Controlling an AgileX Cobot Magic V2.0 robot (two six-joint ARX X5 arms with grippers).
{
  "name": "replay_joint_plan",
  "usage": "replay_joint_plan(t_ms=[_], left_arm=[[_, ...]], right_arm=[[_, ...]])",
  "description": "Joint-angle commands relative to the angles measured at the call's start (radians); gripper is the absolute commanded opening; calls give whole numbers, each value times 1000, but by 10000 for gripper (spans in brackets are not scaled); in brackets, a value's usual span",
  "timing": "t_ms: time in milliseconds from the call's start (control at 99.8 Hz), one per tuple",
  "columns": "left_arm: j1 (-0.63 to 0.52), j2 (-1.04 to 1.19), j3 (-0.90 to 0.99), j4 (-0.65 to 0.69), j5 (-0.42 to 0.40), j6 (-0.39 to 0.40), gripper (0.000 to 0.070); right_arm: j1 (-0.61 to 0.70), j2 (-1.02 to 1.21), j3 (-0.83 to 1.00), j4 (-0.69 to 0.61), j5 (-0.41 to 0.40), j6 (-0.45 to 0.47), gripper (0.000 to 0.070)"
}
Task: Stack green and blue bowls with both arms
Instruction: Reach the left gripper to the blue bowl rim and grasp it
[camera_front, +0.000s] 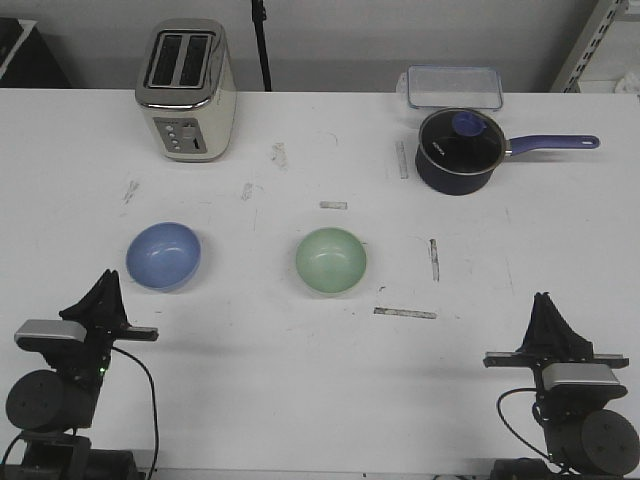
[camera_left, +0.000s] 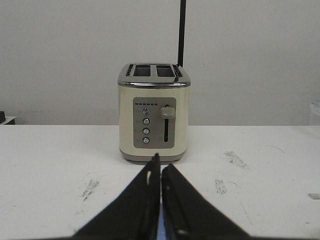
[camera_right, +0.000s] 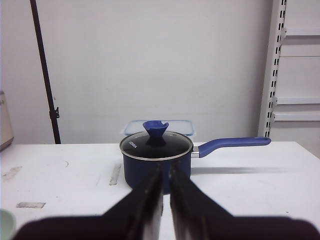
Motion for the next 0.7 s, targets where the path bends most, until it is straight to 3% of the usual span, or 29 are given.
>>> replay_joint_plan(t_ms=[0,180,691], left_arm=[[1,57,60,-8,-3,53,1],[1,212,180,-64,-3,84,1],[0,610,453,-414,31,72,2]], right_arm=[[1,-3,1,14,0,-5,15],[1,-3,1,14,0,-5,15],[1,-3,1,14,0,-5,15]])
